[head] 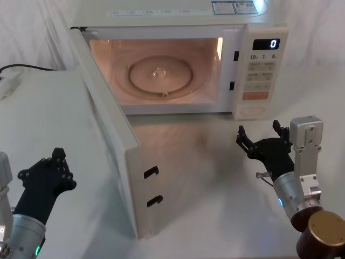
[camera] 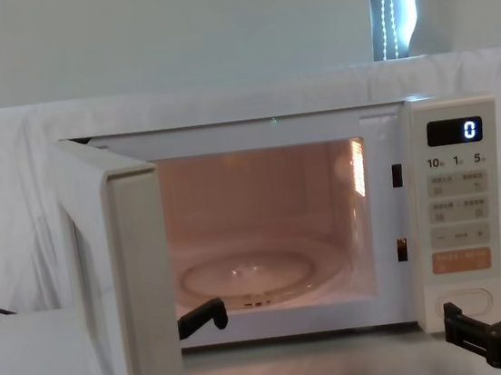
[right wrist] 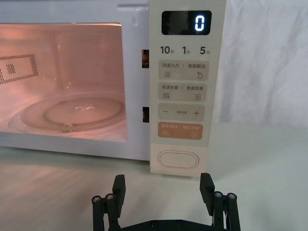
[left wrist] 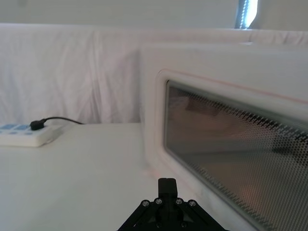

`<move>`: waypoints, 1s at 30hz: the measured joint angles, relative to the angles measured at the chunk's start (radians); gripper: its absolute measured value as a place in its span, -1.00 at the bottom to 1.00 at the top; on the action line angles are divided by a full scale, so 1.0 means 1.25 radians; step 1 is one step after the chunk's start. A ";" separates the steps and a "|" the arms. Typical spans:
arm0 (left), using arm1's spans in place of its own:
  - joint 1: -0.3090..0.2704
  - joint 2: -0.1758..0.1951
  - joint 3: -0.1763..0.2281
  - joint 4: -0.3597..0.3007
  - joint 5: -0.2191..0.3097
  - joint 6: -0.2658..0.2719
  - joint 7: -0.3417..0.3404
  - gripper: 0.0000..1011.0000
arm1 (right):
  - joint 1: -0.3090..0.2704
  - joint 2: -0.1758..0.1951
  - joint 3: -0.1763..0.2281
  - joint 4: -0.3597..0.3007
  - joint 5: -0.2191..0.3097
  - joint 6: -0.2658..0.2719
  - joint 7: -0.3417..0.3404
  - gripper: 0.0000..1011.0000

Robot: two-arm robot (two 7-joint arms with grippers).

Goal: Press the button to open the microwave door with one hand; close the microwave door with the other hand.

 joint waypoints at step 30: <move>-0.109 -0.017 0.020 -0.057 0.050 0.048 -0.077 -1.00 | 0.000 0.000 0.000 0.000 0.000 0.000 0.000 0.98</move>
